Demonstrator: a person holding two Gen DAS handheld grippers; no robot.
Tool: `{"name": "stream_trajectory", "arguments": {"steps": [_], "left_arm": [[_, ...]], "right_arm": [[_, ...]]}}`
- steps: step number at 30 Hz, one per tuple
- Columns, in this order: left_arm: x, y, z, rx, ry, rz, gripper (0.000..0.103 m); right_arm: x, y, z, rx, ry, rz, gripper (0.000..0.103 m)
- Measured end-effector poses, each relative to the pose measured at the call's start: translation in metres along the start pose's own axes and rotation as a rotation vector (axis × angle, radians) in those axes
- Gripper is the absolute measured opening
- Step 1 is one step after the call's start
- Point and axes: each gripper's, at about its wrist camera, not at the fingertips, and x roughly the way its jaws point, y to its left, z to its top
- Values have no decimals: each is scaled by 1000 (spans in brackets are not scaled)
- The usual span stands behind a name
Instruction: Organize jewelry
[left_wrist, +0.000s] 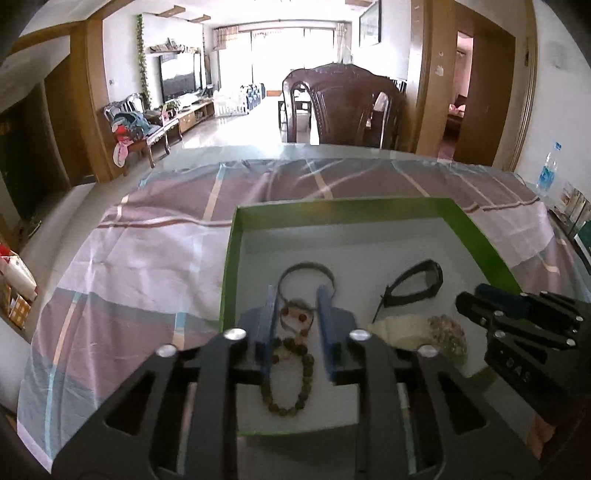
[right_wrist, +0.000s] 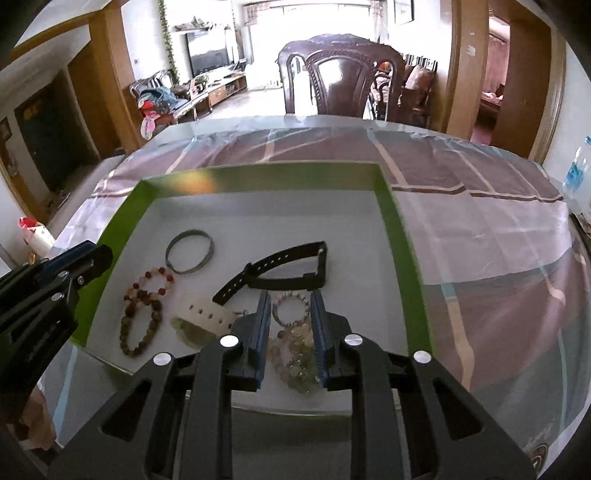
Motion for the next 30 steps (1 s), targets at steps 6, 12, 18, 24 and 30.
{"name": "stream_trajectory", "arguments": {"steps": [6,12,18,24,30], "left_arm": [[-16,0,2,-4,-33,-12,64],[-65,2,-12,9,-97,10,85],[-118,6,-49,-28,-190,29,97],[-117,1,-69,-26,-216,18,99],[-100,-7,-81,-19,-222,9,99]], "right_arm": [[-43,-5,-5,3,-91,12,65],[-92,-3,-29,-19,-132,43,88],[-127,0,-61,-19,-198,13,100],[-125,-8,-81,63,-277,8,100],[-120,-8,-89,47,-306,-32,100]]}}
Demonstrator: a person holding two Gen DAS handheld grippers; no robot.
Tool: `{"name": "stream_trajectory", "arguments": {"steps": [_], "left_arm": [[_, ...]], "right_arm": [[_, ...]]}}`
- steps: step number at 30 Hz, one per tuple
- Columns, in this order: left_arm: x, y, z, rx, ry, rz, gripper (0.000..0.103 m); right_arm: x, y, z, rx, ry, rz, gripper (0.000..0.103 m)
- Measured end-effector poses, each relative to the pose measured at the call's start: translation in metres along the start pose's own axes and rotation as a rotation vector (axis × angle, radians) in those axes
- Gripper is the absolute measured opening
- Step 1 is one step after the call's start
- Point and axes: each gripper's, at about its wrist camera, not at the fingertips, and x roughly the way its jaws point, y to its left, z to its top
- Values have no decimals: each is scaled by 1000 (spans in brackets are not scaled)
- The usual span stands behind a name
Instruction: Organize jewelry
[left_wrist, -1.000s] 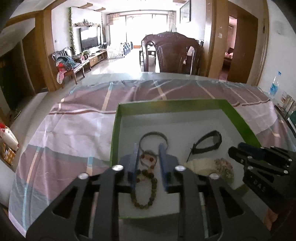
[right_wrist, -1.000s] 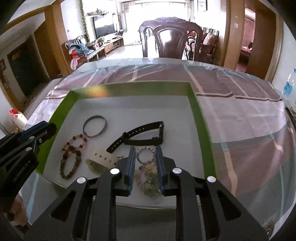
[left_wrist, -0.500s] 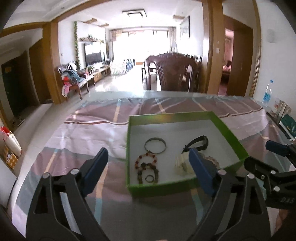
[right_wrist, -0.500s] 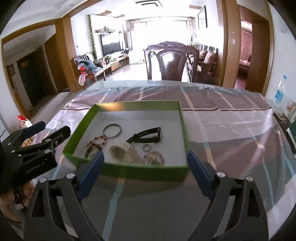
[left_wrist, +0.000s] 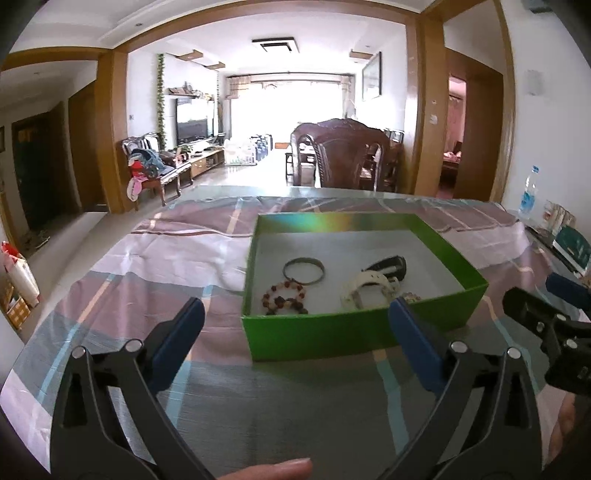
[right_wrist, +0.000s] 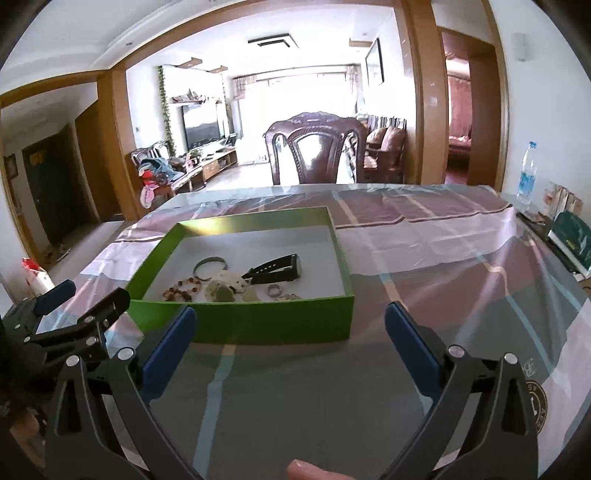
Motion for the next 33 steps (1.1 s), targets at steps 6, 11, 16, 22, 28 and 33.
{"name": "stream_trajectory", "arguments": {"steps": [6,11,16,22,28,33], "left_arm": [[7,-2,-8,28,15,21,99],[9,-3,-10,39,12,33,99],[10,-3,-11,34,17,31,99],[7,-5,-12,50,6,42,99],[8,-3,-12,41,17,30,99],[9,-2,-12,37,24,29,99]], "right_arm": [[9,4,-8,-21,18,-4,100],[11,6,-11,-29,24,-4,100],[11,7,-11,-23,14,-3,100],[6,9,-12,-27,-6,19,100],[4,8,-12,-17,-32,19,100],[3,5,-11,-10,-39,7,100]]}}
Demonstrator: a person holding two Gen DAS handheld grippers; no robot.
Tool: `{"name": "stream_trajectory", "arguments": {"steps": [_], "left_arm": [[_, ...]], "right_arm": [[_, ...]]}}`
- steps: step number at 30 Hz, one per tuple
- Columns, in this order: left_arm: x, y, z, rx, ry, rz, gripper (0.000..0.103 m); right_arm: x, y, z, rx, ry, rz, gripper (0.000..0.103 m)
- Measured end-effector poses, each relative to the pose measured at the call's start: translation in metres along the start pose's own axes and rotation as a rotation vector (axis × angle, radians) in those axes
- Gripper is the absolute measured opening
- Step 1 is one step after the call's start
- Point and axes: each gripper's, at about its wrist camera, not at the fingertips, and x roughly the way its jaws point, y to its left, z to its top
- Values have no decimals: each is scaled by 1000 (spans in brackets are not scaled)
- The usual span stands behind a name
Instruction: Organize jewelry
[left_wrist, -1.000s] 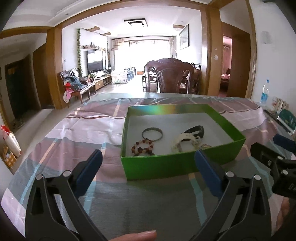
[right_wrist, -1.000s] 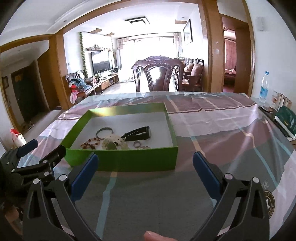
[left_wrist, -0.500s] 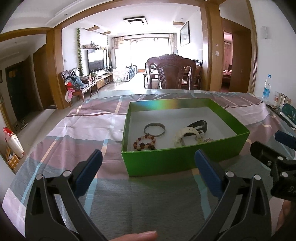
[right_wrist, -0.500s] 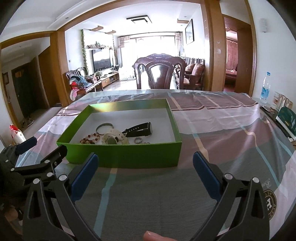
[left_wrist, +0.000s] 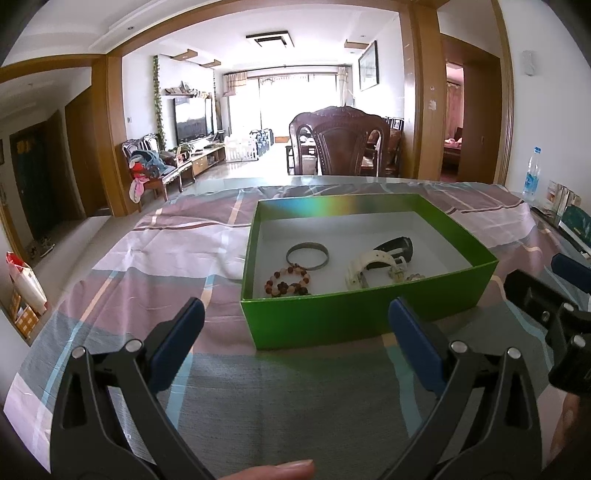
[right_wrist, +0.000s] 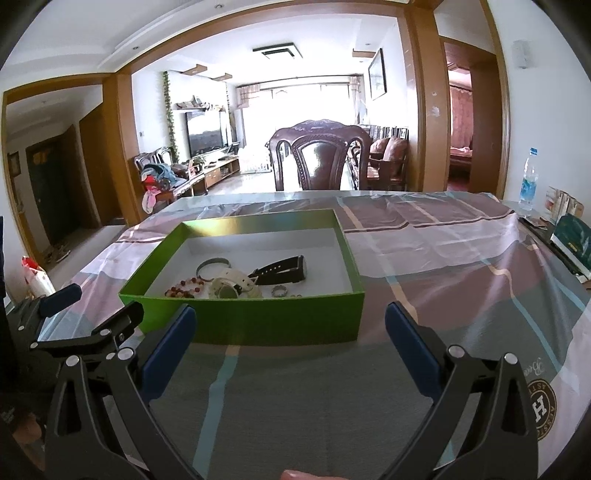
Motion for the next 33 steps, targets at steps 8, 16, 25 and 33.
{"name": "stream_trajectory", "arguments": {"steps": [8,16,25,33], "left_arm": [[5,0,-1,-2,23,-4,99],[6,0,-1,-3,28,-6,99],[7,-2,-2,-1,32,-8,99],[7,-2,-2,-1,32,-9,99]], "right_arm": [[1,1,-1,-4,7,3,100],[1,2,-1,-4,9,4,100],[1,2,-3,-4,11,3,100],[1,2,-3,-3,13,3,100]]}}
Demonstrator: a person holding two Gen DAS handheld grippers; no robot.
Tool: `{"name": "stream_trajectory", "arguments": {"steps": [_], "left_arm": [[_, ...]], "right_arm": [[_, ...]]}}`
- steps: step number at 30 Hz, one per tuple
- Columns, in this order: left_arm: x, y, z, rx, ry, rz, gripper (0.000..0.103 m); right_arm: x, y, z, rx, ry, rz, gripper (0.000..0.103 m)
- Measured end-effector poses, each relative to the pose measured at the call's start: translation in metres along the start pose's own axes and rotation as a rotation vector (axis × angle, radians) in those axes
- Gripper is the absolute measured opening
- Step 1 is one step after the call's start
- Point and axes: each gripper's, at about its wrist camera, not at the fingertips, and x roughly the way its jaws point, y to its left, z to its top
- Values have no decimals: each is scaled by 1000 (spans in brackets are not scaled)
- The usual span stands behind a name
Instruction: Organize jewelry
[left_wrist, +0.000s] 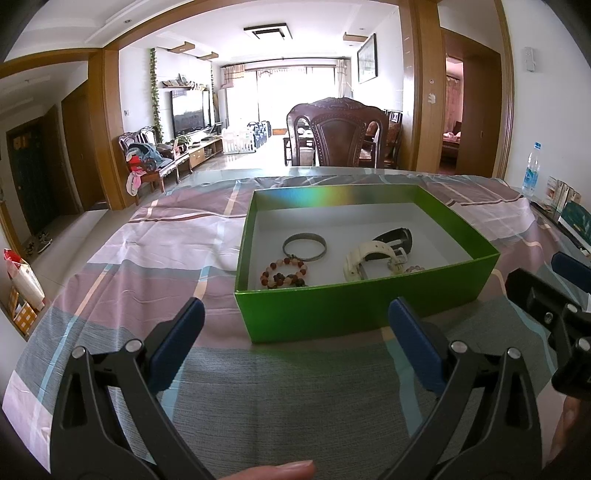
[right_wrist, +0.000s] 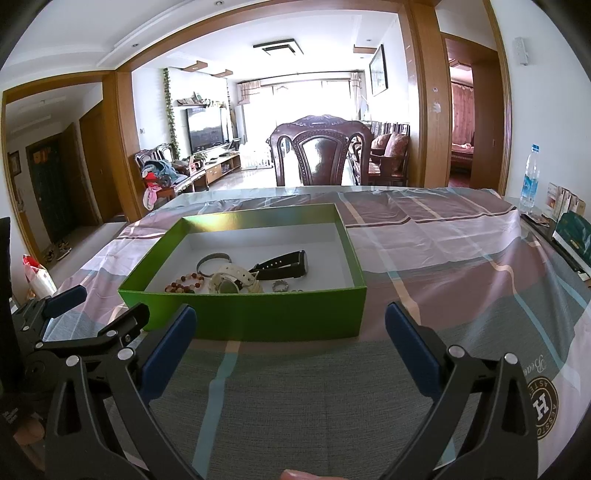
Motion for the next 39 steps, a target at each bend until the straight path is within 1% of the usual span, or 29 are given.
{"name": "stream_trajectory", "arguments": {"steps": [25,33,39], "left_arm": [[0,-5,-4,-4,9,-11,99],[2,-2,-3,-22,28,-28,99],[3,-3,-2,-13,33,-32,99]], "right_arm": [[2,2,-2,-2,5,0,100],[8,1,-5,-1,24,-1,100],[8,1,-5,0,20,1,100]]}}
